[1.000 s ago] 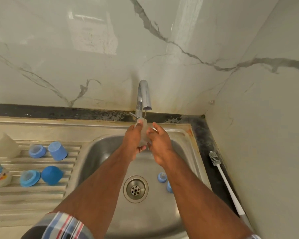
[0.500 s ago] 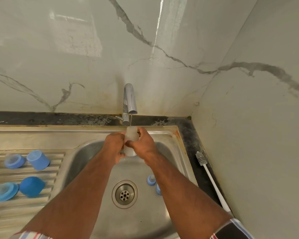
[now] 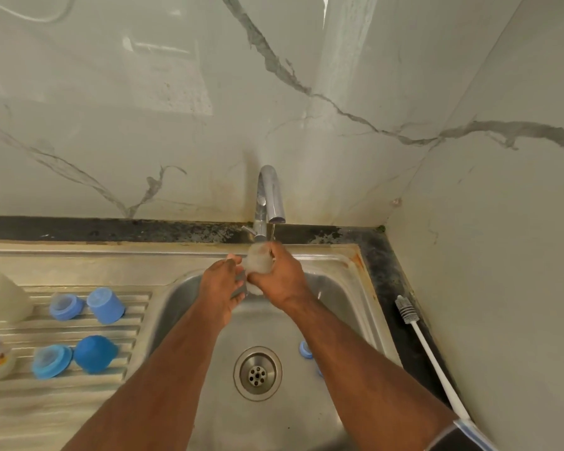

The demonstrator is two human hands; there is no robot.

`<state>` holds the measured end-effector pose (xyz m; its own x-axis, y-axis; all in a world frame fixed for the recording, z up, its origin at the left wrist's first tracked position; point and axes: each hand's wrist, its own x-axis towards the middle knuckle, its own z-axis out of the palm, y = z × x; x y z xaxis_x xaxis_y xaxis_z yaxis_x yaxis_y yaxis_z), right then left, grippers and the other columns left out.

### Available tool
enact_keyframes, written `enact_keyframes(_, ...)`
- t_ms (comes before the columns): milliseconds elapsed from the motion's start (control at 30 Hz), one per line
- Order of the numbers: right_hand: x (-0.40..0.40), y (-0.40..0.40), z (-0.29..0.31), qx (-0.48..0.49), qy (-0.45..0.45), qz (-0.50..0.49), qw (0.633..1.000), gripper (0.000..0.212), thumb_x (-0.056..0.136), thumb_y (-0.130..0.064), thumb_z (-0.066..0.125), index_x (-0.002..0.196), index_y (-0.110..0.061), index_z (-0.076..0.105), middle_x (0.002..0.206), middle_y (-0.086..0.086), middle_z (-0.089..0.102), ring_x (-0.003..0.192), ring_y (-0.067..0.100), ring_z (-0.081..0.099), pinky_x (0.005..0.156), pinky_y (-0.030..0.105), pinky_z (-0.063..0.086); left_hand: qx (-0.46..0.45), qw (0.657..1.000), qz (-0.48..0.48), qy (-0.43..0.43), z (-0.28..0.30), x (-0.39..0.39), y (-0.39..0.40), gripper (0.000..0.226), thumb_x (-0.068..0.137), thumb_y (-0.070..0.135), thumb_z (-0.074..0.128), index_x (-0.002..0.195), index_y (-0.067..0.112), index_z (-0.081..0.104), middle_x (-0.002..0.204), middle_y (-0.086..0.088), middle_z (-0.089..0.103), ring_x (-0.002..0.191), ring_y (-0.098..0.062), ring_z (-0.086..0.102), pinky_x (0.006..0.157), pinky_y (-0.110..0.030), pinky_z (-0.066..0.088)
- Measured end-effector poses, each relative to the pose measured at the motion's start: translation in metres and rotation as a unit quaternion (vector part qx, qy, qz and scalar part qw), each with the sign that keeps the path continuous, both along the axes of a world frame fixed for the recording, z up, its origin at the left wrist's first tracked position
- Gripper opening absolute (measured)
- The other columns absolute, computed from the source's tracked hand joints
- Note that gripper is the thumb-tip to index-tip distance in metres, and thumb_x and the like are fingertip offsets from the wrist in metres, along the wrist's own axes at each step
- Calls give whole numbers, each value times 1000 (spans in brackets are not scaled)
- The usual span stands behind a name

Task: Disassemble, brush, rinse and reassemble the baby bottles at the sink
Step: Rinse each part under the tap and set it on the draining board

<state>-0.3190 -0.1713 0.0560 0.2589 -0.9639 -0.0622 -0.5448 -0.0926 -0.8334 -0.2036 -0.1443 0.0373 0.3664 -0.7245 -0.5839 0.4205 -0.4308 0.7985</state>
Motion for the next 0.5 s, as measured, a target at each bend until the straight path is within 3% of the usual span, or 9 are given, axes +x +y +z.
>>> enact_keyframes(133,0,0,-1,12,27,15,999,45,77,-30,81,115,-28,59,103,-10,62,96,13,61,72,26,45,6,1000,3,13,-8,0,-1,30,106,39,51,119,16,67,121,-8,67,109,-26,63,99,-45,52)
enact_keyframes(267,-3,-2,2,11,-31,-14,999,51,76,-25,82,118,-29,53,109,-9,59,98,11,57,74,24,42,19,999,-20,30,-8,-4,0,36,106,45,50,115,14,66,116,-17,69,108,-34,66,91,-51,58)
enact_keyframes(400,-8,-1,2,27,-48,-14,998,55,73,-22,84,117,-28,51,109,-10,60,96,9,58,70,20,43,8,989,-42,144,-2,-10,2,43,102,47,54,120,9,63,110,-22,73,94,-34,75,73,-44,63)
enact_keyframes(500,-13,-2,-3,71,-41,-2,997,54,78,-20,80,123,-27,52,113,-8,58,99,12,57,75,25,47,-12,981,-1,196,-4,-9,1,39,103,35,59,128,6,59,116,-23,70,98,-32,74,73,-41,62)
